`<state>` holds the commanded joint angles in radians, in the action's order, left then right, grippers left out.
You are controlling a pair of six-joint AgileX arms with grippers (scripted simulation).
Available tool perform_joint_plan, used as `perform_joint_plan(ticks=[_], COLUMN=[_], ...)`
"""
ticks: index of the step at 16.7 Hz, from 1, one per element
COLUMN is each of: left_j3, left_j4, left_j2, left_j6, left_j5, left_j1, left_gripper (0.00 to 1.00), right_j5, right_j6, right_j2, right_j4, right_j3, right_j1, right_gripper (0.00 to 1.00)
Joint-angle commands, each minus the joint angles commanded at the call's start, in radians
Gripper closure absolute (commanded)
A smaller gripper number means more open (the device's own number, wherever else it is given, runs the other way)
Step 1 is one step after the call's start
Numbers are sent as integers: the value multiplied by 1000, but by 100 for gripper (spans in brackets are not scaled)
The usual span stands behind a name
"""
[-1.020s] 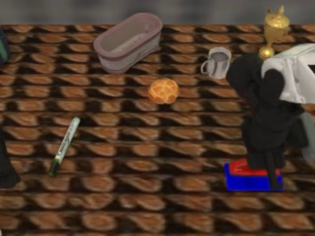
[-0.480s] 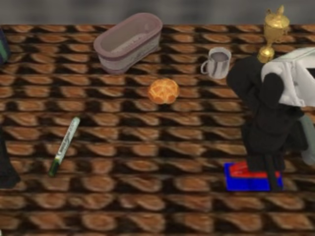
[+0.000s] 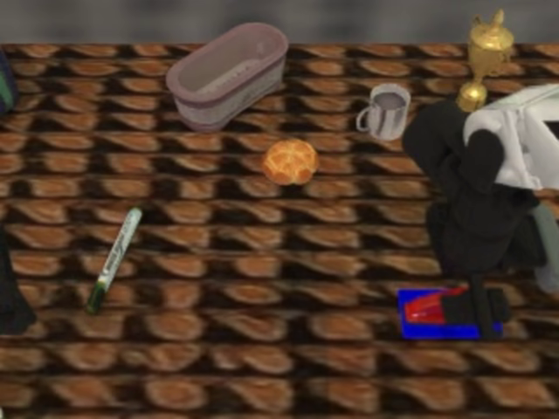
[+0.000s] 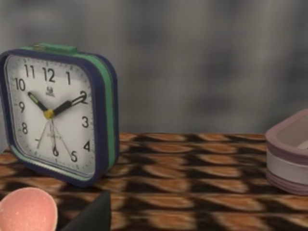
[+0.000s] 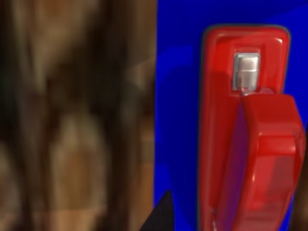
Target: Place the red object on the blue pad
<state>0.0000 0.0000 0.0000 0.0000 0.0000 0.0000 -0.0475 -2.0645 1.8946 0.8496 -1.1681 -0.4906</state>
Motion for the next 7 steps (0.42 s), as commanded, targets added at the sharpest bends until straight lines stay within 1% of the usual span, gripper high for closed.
perform_joint_plan(ticks=[1, 2, 7], left_j3=[0, 0, 0], left_j4=[0, 0, 0], left_j2=[0, 0, 0], left_j6=[0, 0, 0], left_j5=[0, 0, 0], left_j1=[0, 0, 0], left_gripper=[0, 0, 0], right_j5=[0, 0, 0], right_j6=[0, 0, 0], right_j2=[0, 0, 0], right_j4=[0, 0, 0], right_j3=[0, 0, 0], right_j1=[0, 0, 0], right_gripper=[2, 0, 0])
